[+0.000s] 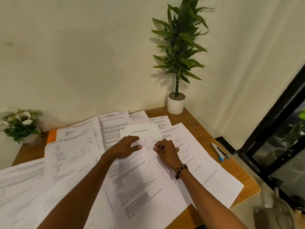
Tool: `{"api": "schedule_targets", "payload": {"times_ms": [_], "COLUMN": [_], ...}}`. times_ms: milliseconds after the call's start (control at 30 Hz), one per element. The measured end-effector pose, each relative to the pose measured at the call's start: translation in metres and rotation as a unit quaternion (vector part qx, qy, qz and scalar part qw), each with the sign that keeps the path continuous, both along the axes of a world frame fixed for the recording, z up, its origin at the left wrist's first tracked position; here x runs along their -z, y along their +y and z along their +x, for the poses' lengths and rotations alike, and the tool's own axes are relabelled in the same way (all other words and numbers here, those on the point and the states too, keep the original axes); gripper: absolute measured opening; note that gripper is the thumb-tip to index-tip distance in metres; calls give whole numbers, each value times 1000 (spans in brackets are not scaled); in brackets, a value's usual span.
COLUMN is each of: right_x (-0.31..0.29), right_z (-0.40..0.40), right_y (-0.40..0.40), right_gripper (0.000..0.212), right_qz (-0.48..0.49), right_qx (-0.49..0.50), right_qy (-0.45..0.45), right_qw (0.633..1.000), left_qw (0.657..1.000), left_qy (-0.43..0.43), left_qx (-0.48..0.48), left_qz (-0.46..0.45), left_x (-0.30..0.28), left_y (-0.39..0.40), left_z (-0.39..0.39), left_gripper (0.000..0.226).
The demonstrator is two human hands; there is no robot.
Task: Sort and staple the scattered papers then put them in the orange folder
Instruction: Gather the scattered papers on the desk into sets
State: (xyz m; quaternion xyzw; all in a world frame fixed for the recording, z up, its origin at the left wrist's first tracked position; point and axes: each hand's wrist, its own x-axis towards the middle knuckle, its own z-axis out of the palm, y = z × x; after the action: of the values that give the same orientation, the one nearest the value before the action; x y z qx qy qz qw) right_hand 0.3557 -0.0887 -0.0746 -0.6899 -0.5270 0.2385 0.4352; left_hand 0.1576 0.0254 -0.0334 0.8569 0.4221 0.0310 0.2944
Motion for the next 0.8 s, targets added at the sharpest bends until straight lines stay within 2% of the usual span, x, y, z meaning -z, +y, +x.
{"api": "schedule_targets", "payload": {"times_ms": [133, 233, 333, 400, 467, 533, 600, 700, 800], "right_x": [-12, -15, -15, -8, -3, -7, -14, -17, -11], "right_z": [-11, -11, -17, -22, -25, -25, -25, -22, -19], "right_y": [3, 6, 5, 4, 5, 4, 2, -3, -8], "right_gripper": [26, 35, 39, 47, 60, 49, 50, 57, 60], "right_qz": [18, 22, -17, -53, -72, -69, -77, -75, -54], "right_qx": [-56, -68, -102, -128, -131, -119, -114, -102, -97], "right_qy": [10, 39, -3, -53, -62, -32, -39, -56, -23], "right_qw": [998, 997, 995, 989, 987, 990, 990, 990, 994], "left_qw": [999, 997, 995, 993, 992, 992, 992, 990, 989], "left_qy": [-44, -82, -101, -115, -125, -122, -118, -122, -118], "left_qx": [7, 4, 5, 1, 0, 3, -12, -32, -38], "left_qz": [-3, 9, 18, 30, 31, 29, 31, 62, 85], "left_x": [-4, -4, -5, -5, -8, -10, -11, -23, -30], "left_y": [-6, -6, -5, -5, -7, -6, -3, -2, 5], "left_z": [0, 1, -1, 1, 2, 2, -1, -3, 0], "left_gripper": [52, 29, 13, 19, 30, 40, 47, 46, 43]}}
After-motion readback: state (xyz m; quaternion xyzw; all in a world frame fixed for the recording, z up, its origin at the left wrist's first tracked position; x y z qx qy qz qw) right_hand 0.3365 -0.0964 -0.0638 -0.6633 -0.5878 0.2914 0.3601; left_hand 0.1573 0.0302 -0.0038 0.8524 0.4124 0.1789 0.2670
